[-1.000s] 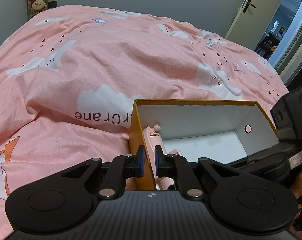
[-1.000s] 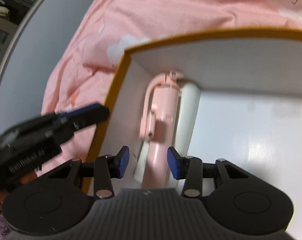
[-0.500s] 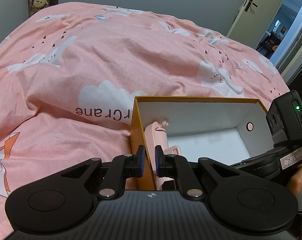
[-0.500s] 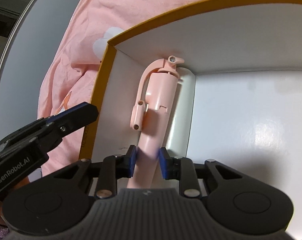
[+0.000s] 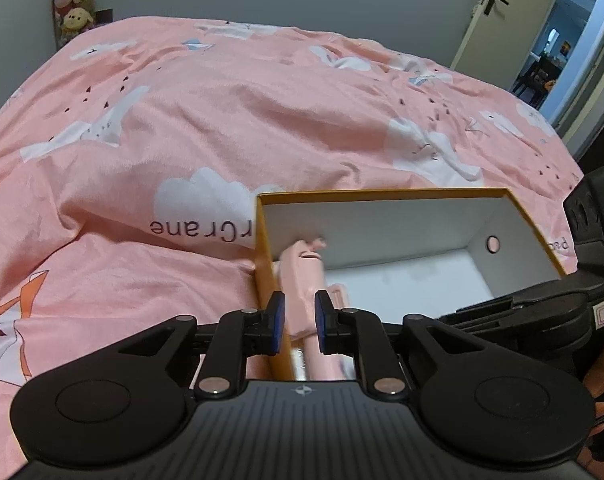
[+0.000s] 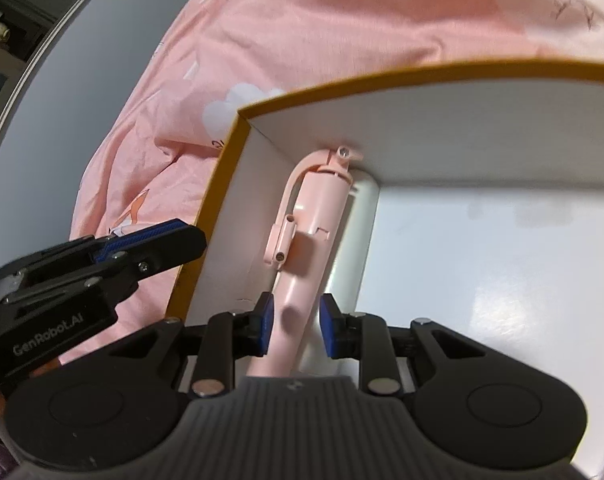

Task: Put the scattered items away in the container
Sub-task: 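Lower the pink toy into the orange box beside the white box, open right tool, then withdraw both tools from the orange box back toward the pile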

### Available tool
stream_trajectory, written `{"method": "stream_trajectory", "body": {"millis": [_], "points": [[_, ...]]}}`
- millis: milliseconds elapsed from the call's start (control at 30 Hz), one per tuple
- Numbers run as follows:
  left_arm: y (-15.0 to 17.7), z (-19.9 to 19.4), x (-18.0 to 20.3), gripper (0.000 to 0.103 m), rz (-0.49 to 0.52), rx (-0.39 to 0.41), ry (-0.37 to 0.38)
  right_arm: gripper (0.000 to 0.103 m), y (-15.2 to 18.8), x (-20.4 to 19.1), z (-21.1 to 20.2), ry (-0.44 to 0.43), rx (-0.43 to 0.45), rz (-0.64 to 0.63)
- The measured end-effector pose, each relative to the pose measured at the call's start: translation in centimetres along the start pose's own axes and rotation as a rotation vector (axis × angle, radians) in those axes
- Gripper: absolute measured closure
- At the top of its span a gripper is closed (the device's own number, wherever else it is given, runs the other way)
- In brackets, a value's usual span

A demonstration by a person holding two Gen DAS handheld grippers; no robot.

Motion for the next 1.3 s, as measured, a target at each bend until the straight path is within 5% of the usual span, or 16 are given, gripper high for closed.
{"method": "stream_trajectory", "body": {"millis": [267, 567, 700, 900, 1300], "points": [[0.6, -1.5, 2.8, 0.085, 0.035, 0.013, -0.004, 0.075, 0.8, -0.1, -3.2, 0.058, 0.06, -0.096], [1.3, -3.9, 5.0, 0.071, 0.063, 0.079, -0.05, 0.073, 2.1, -0.1, -6.8, 0.143, 0.159, -0.196], [1.8, -5.2, 6.0, 0.045, 0.1, 0.115, -0.077, 0.073, 2.9, -0.1, -8.1, 0.151, 0.191, -0.201], [3.2, -7.0, 7.5, 0.042, 0.144, 0.139, -0.089, 0.066, 4.2, -0.4, -10.1, 0.161, 0.25, -0.218], [6.7, -10.2, 9.5, 0.041, 0.072, 0.157, -0.041, 0.059, 7.2, -1.3, -14.8, 0.182, 0.4, -0.269]]}}
Point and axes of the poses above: each gripper's, at about its wrist camera, not at the fingertips, and z roughly the way its jaws point, x to its right, y to its underside, the point moved 10 cm from there along z, roughly the way its jaws point, and after that the axes turned 6 degrees about x, right-handed, at the moved point
